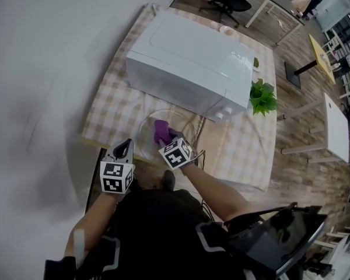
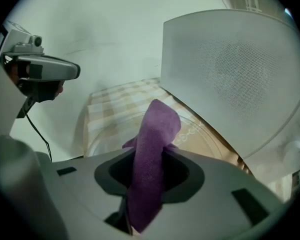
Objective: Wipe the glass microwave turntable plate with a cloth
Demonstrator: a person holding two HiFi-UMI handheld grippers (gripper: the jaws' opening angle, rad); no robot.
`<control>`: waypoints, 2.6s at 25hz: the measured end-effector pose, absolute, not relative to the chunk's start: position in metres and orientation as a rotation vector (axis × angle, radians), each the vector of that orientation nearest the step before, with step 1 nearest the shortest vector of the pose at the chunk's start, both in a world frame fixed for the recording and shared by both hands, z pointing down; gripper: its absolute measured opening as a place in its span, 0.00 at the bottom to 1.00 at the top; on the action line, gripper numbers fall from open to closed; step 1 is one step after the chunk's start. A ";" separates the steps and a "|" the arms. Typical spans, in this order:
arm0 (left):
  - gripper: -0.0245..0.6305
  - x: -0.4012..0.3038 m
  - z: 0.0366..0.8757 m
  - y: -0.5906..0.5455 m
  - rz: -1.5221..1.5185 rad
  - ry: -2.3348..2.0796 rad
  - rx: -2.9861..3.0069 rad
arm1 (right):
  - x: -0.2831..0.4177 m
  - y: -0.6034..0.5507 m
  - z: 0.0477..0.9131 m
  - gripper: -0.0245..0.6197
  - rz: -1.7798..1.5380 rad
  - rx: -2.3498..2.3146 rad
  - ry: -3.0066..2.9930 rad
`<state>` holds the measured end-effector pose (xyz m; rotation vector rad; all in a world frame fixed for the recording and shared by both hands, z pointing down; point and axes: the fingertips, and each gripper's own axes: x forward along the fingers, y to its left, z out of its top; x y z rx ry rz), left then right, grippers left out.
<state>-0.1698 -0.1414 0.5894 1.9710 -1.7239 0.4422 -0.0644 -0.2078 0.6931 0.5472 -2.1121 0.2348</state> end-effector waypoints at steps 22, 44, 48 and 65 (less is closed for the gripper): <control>0.05 -0.156 0.607 -0.165 0.456 -1.647 1.990 | -0.056 -0.117 0.694 0.25 0.305 0.369 -2.118; 0.05 -0.146 0.599 -0.179 0.524 -1.632 2.022 | -0.028 -0.301 0.661 0.25 0.381 0.693 -2.173; 0.05 -0.150 0.604 -0.180 0.551 -1.603 2.034 | -0.028 -0.317 0.676 0.25 0.365 0.721 -2.115; 0.05 -0.135 0.598 -0.170 0.491 -1.484 2.165 | -0.022 -0.239 0.692 0.25 0.410 0.732 -2.060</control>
